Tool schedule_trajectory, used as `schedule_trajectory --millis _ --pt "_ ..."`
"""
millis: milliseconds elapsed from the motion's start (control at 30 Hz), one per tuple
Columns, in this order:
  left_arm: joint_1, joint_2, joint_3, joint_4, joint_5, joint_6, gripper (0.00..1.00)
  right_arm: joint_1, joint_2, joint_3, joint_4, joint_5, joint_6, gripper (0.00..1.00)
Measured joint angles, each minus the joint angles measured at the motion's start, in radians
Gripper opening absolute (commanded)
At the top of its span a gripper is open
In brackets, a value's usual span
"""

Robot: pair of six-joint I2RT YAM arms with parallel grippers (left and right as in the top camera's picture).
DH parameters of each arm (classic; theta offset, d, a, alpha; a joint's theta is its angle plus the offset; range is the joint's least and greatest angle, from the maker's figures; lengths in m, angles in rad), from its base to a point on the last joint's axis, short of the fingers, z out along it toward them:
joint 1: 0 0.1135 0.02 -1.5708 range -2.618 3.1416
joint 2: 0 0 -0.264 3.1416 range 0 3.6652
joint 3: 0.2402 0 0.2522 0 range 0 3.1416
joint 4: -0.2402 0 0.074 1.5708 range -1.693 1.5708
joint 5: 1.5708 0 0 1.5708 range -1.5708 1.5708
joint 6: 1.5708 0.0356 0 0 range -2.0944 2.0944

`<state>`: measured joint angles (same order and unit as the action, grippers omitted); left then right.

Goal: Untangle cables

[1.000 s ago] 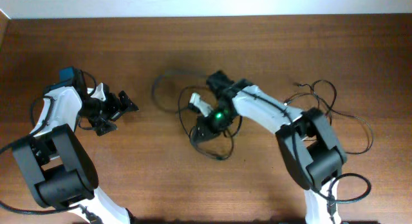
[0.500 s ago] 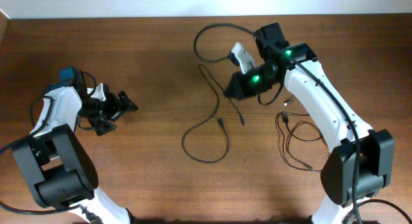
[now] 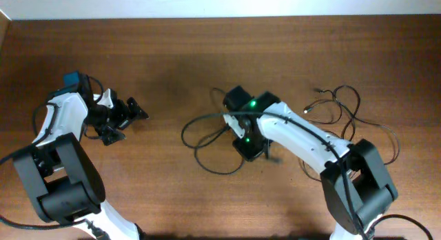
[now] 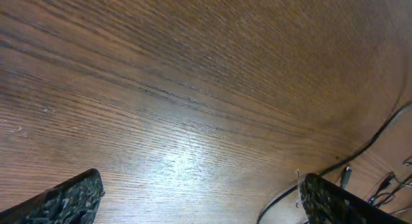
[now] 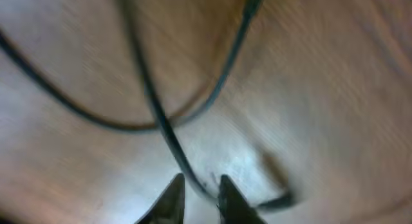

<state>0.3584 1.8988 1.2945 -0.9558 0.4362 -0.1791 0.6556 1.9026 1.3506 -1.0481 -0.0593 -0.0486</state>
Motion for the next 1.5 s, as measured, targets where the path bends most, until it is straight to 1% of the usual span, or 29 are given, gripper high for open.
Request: schedule_trajectory --millis 33,67,100,133,200,300,400,500,533,633,733,833,867,900,933,967,1067,1167,1233,1300,1333,1400,1500 --pt "0.000 0.000 0.000 0.001 0.000 0.000 0.99 0.005 0.000 -0.027 0.055 0.010 0.002 0.43" --pt "0.000 0.000 0.000 0.001 0.000 0.000 0.99 0.008 0.001 -0.052 0.107 0.017 0.009 0.46" --pt "0.000 0.000 0.000 0.000 0.000 0.000 0.99 0.008 0.001 -0.067 0.138 0.021 0.017 0.53" --pt "0.000 0.000 0.000 0.000 0.000 0.000 0.99 0.008 0.002 -0.078 0.159 0.026 0.028 0.55" --pt "0.000 0.000 0.000 0.000 0.000 0.000 0.99 0.008 0.002 -0.081 0.192 0.025 0.053 0.63" --pt "0.000 0.000 0.000 0.000 0.000 0.000 0.99 0.008 0.002 -0.082 0.220 0.025 0.048 0.67" --pt "0.000 0.000 0.000 0.000 0.000 0.000 0.99 0.008 0.002 -0.082 0.252 0.025 -0.010 0.70" --pt "0.000 0.000 0.000 0.000 0.000 0.000 0.99 0.008 0.002 -0.084 0.287 0.025 -0.082 0.71" --pt "0.000 0.000 0.000 0.000 0.000 0.000 0.99 0.008 0.002 -0.089 0.317 0.024 -0.098 0.71" --pt "0.000 0.000 0.000 0.000 0.000 0.000 0.99 0.008 0.003 -0.093 0.336 0.025 -0.121 0.70" --pt "0.000 0.000 0.000 0.000 0.000 0.000 0.99 0.008 0.030 -0.093 0.347 0.024 -0.139 0.59" --pt "0.000 0.000 0.000 0.000 0.000 0.000 0.99 0.013 0.058 -0.093 0.350 0.021 -0.166 0.56" --pt "0.000 0.000 0.000 0.000 0.000 0.000 0.99 0.016 0.060 -0.093 0.342 0.021 -0.180 0.48" --pt "0.000 0.000 0.000 0.000 0.000 0.000 0.99 0.019 0.062 -0.093 0.340 0.021 -0.189 0.42" --pt "0.000 0.000 0.000 0.000 0.000 0.000 0.99 0.021 0.065 -0.093 0.338 0.021 -0.195 0.29" --pt "0.000 0.000 0.000 0.000 0.000 0.000 0.99 0.023 0.068 -0.092 0.335 0.021 -0.205 0.04" --pt "0.000 0.000 0.000 0.000 0.000 0.000 0.99 0.023 0.068 -0.092 0.335 0.016 -0.217 0.04" --pt "0.000 0.000 0.000 0.000 0.000 0.000 0.99 0.023 0.073 -0.055 0.245 0.014 -0.217 0.04" --pt "0.000 0.000 0.000 0.000 0.000 0.000 0.99 0.023 0.077 0.024 0.178 0.014 -0.217 0.04" --pt "0.000 0.000 0.000 0.001 0.000 0.000 0.99 0.023 0.077 0.144 0.104 0.021 -0.217 0.04" --pt "0.000 0.000 0.000 0.000 0.000 0.000 0.99 0.023 0.078 0.212 0.053 0.039 -0.217 0.04" --pt "0.000 0.000 0.000 0.000 0.000 0.000 0.99 0.023 0.075 0.345 0.011 0.109 -0.217 0.04" --pt "0.000 0.000 0.000 0.000 0.000 0.000 0.99 0.012 0.075 0.417 -0.015 0.299 -0.182 0.04"
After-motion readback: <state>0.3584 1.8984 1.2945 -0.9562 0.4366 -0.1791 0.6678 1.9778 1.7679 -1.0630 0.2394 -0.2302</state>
